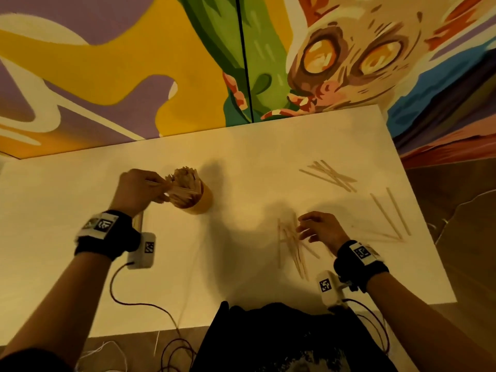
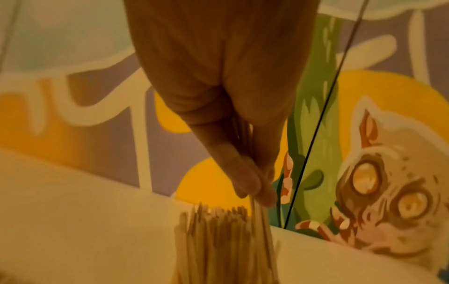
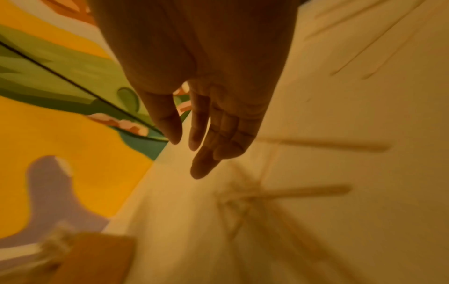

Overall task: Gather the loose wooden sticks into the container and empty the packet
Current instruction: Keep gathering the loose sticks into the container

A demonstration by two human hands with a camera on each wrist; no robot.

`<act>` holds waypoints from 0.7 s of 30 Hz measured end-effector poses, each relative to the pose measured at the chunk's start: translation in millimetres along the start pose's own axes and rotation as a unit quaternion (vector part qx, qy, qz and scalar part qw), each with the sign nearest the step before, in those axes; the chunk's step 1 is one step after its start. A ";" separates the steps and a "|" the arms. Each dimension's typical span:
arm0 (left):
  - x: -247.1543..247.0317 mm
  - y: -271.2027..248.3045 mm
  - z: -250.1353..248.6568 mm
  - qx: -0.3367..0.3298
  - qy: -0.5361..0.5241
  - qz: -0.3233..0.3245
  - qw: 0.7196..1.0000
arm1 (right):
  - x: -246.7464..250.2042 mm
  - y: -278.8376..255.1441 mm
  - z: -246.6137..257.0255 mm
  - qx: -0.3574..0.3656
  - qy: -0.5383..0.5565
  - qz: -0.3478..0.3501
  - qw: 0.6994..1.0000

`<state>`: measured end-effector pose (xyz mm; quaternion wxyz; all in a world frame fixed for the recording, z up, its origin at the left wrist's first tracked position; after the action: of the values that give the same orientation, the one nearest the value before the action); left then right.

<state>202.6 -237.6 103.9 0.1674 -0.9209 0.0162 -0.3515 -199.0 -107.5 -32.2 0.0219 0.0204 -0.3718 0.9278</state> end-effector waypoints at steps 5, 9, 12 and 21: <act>-32.0 37.0 -1.7 0.016 0.171 0.058 0.983 | 94.7 -13.8 -49.0 -0.043 -0.023 -0.103 0.993; -82.2 36.9 3.9 -0.014 0.240 0.120 0.963 | 149.9 -29.2 -76.3 -0.053 -0.041 -0.183 0.981; -97.1 38.7 19.6 -0.056 0.242 0.101 0.963 | 176.8 -37.0 -81.1 -0.021 -0.120 -0.257 0.959; -67.5 1.7 -13.7 -0.175 0.230 -0.129 0.949 | 178.3 5.3 -62.9 0.015 -0.353 -0.230 0.907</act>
<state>143.1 -233.3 69.5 -0.0515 -0.8244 -0.0032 -0.5637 -378.6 -63.3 -71.7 0.1014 0.4315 -0.3259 0.8351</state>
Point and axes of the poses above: each hand's wrist, its own y-axis towards the middle knuckle, its own x-axis out of the back of the hand, z = x × y, the point moved 6 cm from there along y, towards the middle knuckle, and after that the axes turned 2 degrees about -y, right-handed, at the moved point
